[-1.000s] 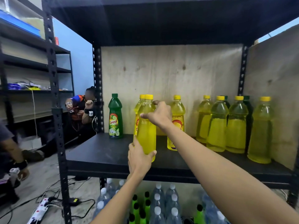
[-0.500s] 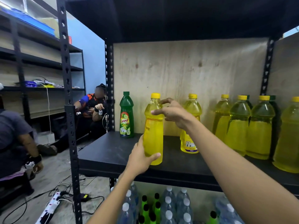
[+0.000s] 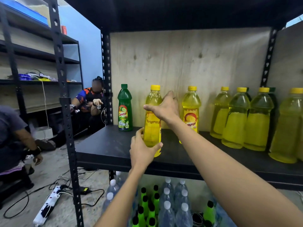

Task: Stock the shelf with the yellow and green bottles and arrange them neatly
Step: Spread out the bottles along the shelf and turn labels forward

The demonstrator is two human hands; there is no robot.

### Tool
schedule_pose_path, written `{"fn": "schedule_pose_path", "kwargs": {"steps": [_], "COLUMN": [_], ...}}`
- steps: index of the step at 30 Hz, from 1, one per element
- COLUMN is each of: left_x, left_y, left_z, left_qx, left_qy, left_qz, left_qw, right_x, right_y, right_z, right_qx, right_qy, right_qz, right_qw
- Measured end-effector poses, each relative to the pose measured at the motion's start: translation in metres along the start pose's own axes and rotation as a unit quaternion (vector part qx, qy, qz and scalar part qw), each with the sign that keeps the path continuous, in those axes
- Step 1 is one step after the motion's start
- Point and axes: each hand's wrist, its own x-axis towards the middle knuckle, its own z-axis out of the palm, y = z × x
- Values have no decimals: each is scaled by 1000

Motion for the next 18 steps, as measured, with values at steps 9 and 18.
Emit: {"fn": "schedule_pose_path", "kwargs": {"steps": [9, 18], "left_x": [32, 45], "left_y": [-17, -23], "left_z": [-32, -49], "left_qx": [-78, -73], "left_qy": [-216, -271], "left_qz": [5, -9], "left_qw": [973, 960], "right_x": [25, 17], "right_y": [21, 18], "right_z": [-29, -8], "right_qx": [173, 85], "right_qy": [-238, -127], "right_qz": [27, -45], "right_qw": [955, 987]}}
